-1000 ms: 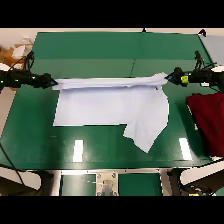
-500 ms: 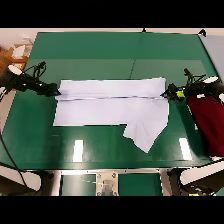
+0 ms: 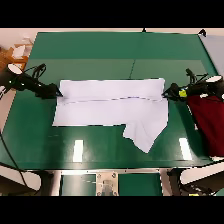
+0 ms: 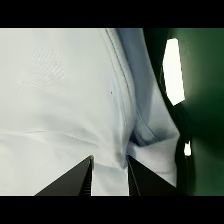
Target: Fold the shirts.
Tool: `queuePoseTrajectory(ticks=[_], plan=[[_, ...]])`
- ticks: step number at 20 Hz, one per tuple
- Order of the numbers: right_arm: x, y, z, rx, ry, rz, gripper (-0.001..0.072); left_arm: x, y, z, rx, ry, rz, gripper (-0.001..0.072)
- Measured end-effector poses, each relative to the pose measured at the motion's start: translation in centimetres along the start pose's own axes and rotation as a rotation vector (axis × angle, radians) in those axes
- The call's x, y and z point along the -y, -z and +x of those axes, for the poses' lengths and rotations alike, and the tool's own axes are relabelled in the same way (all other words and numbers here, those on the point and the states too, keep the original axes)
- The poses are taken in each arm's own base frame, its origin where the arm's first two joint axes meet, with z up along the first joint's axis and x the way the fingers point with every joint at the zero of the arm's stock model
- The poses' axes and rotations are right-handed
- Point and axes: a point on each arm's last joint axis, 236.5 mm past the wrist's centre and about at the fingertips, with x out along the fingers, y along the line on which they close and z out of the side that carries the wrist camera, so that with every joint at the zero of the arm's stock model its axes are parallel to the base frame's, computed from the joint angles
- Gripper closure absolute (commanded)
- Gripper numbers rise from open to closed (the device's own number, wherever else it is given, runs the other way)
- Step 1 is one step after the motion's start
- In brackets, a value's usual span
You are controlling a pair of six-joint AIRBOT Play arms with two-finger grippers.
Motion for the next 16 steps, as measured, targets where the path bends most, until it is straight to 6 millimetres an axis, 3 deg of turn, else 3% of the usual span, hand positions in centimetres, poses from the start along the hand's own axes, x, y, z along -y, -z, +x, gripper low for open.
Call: queuePoseTrajectory(ticks=[2,4,5,7,9,12,16], plan=[[0.4,0.6,-2.1,0.007,0.007,0.026,0.0437,-0.5,2.0,-1.1,-0.076,0.003,-0.07,0.0221],[1.5,2.5,-4.0,0.007,0.033,0.057,0.0437,-1.1,4.9,-2.3,-0.143,0.006,-0.149,0.0221],[2.3,3.8,-4.9,0.006,0.048,0.079,0.0427,-1.2,6.4,-2.8,-0.16,0.007,-0.186,0.0221],[4.2,7.1,-6.2,0.005,0.074,0.145,0.0338,-1.2,9.9,-3.3,-0.181,0.004,-0.262,0.0221],[6.1,10.6,-7.0,0.015,0.088,0.231,0.0339,-0.8,13.5,-2.8,-0.173,-0.002,-0.329,0.0221],[7.7,14.5,-6.5,0.047,0.086,0.353,0.0338,0.1,17.4,-0.9,-0.102,0.01,-0.417,0.0221],[7.7,18.6,-3.6,0.046,0.039,0.465,0.0337,1.4,17.9,2.3,0.042,0.047,-0.484,0.0221]])
